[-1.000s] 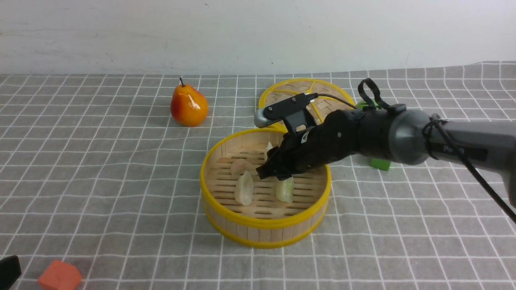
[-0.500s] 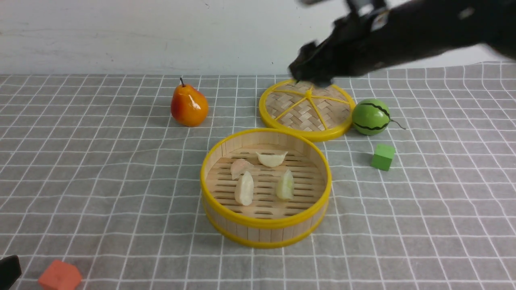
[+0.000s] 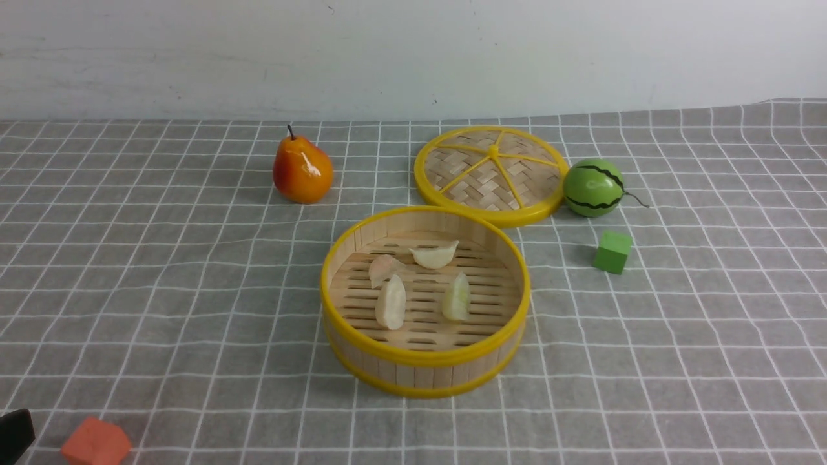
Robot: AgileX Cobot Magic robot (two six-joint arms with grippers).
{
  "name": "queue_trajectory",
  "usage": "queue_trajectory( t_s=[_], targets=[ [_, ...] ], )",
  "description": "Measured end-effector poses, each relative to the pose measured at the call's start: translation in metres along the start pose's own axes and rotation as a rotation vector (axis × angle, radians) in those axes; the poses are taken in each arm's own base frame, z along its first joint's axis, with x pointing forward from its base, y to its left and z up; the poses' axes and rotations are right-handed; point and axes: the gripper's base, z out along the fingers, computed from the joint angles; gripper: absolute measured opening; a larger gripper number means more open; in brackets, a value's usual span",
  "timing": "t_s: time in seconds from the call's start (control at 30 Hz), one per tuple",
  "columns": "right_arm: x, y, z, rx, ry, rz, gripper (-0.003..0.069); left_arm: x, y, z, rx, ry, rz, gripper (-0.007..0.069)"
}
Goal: Put the dumplings into the steamer on the table with the grey tablecloth.
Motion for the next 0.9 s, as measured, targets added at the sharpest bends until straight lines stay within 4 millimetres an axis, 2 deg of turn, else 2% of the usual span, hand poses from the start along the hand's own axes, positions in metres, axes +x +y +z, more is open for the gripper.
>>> queue_trajectory(
  t_s=[0.07,0.1,0.13,0.23,0.3,0.4,0.67,0.9],
  targets=[
    [0.044,0.003,0.0,0.025,-0.031,-0.014,-0.002,0.0,0.0,0.0,0.0,0.0,0.0,0.0237],
    [0.064,0.004,-0.001,0.052,-0.11,-0.027,-0.002,0.0,0.0,0.0,0.0,0.0,0.0,0.0237],
    [0.07,0.004,-0.002,0.052,-0.105,-0.029,-0.002,0.0,0.0,0.0,0.0,0.0,0.0,0.0237],
    [0.136,0.01,-0.005,0.085,-0.191,-0.053,-0.002,0.0,0.0,0.0,0.0,0.0,0.0,0.0237],
    [0.164,0.012,-0.01,0.105,-0.258,-0.045,-0.0019,0.0,0.0,0.0,0.0,0.0,0.0,0.0237],
    [0.178,0.014,-0.014,0.106,-0.237,-0.011,-0.0015,0.0,0.0,0.0,0.001,-0.001,0.0,0.0237],
    [0.195,0.016,-0.016,0.078,-0.1,0.042,-0.0011,0.0,0.0,0.0,0.0,0.0,0.0,0.0237],
    [0.204,0.013,-0.034,0.192,-0.105,0.09,-0.0009,0.0,0.0,0.0,0.0,-0.001,0.001,0.0237]
  ],
)
